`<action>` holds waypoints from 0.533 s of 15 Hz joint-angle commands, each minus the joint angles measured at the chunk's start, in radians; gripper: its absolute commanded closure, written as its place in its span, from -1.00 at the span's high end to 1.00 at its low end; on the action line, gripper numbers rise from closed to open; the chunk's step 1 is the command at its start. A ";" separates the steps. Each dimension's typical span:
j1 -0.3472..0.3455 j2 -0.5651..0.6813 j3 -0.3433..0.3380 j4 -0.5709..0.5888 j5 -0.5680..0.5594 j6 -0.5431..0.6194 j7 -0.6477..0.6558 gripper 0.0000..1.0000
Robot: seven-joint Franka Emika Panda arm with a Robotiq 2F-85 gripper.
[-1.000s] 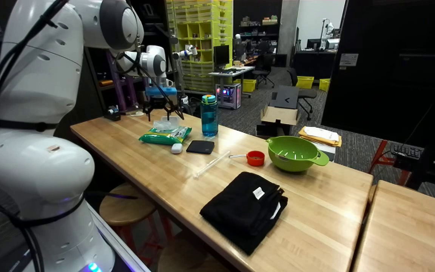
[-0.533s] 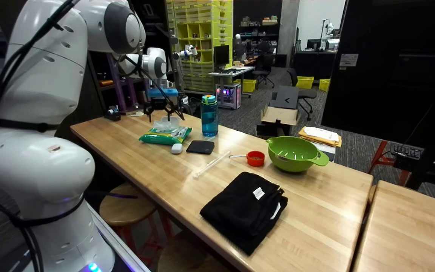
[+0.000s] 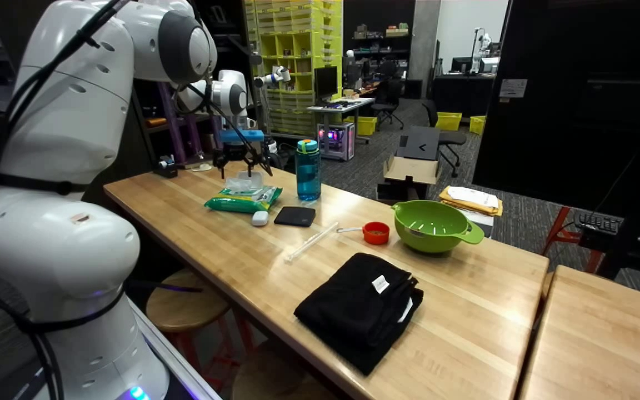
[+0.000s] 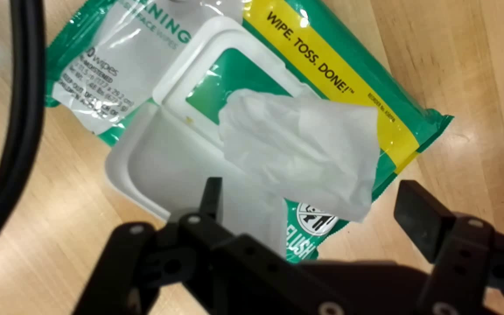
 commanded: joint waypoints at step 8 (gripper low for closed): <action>-0.006 0.000 0.016 0.017 0.053 -0.019 -0.040 1.00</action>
